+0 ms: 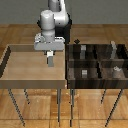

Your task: Place the milk carton into the appropriate compartment.

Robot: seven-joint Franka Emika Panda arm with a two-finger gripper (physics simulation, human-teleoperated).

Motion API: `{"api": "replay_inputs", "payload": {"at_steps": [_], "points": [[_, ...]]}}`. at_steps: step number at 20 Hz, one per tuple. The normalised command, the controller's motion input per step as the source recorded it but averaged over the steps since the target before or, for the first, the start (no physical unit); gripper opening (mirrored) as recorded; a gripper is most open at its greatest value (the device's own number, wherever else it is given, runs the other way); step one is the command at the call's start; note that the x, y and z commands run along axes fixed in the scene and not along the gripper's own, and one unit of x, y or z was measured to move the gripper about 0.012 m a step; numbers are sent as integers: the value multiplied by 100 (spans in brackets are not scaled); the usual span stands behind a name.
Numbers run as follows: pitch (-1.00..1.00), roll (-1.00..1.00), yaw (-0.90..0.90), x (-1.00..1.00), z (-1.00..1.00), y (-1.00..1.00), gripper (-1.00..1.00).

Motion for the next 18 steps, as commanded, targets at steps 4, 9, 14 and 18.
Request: {"api": "replay_inputs", "payload": {"at_steps": [4, 9, 14, 18], "points": [[0, 0, 0, 0, 100, 0, -100], [0, 0, 0, 0, 80, 20, -100], [0, 0, 0, 0, 0, 80, -100], [0, 0, 0, 0, 0, 100, -100]]}}
